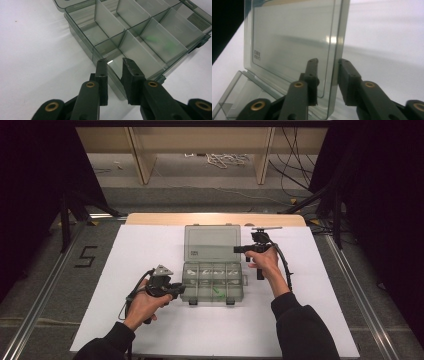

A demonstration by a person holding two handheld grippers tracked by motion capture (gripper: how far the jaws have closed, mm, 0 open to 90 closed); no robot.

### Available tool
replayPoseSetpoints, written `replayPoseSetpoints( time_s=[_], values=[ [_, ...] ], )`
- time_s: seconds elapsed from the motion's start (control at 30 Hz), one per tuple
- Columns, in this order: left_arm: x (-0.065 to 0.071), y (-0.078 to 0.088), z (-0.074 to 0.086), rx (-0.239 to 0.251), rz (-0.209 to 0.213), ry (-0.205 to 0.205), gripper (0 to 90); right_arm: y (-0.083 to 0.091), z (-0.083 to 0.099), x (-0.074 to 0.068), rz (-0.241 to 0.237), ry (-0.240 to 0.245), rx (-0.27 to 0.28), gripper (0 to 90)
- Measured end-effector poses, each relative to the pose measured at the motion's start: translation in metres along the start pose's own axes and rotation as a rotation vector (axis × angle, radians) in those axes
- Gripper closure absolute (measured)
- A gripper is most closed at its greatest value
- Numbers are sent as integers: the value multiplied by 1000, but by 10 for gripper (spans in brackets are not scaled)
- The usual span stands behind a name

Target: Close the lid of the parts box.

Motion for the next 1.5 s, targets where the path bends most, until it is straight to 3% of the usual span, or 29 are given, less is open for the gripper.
replayPoseSetpoints(
  time_s=[0.1, 0.37, 0.53, 0.6, 0.67, 0.73, 1.07, 1.37, 1.5],
  values=[
    [0, 0, 0, 0, -3, 2, 749, 5, 0, -2, -16, -15, 22, 750],
    [0, 0, 0, -4, 2, -1, 749, 12, -1, -3, -24, 66, 47, 771],
    [-1, 0, 0, -2, -3, -5, 749, 15, -2, -5, -31, 94, 52, 782],
    [-1, 0, 0, -2, -2, -5, 749, 16, -1, -7, -30, 84, 42, 784],
    [-1, 0, 0, -1, -2, -5, 748, 17, -2, -4, -19, 134, 44, 792],
    [-1, 0, 0, -2, 0, -7, 748, 17, -1, -3, -20, 150, 41, 797],
    [0, 0, 0, 0, -6, -21, 745, 21, 2, -3, -27, 179, 53, 831],
    [1, 0, 1, 5, -6, -27, 733, 28, 8, -8, 4, 317, 114, 831],
    [1, 0, 1, 3, -4, -28, 727, 29, 12, -8, 15, 329, 140, 831]
  ],
)
Point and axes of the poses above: each handheld gripper's, and its own axes: y roughly backward along the jaws, z roughly out of its underside, x roughly to its right, the point moved 6 cm from there along -y, roughly forward along the jaws, and after that the axes turned 1 degree about y, right-handed, at the moved point
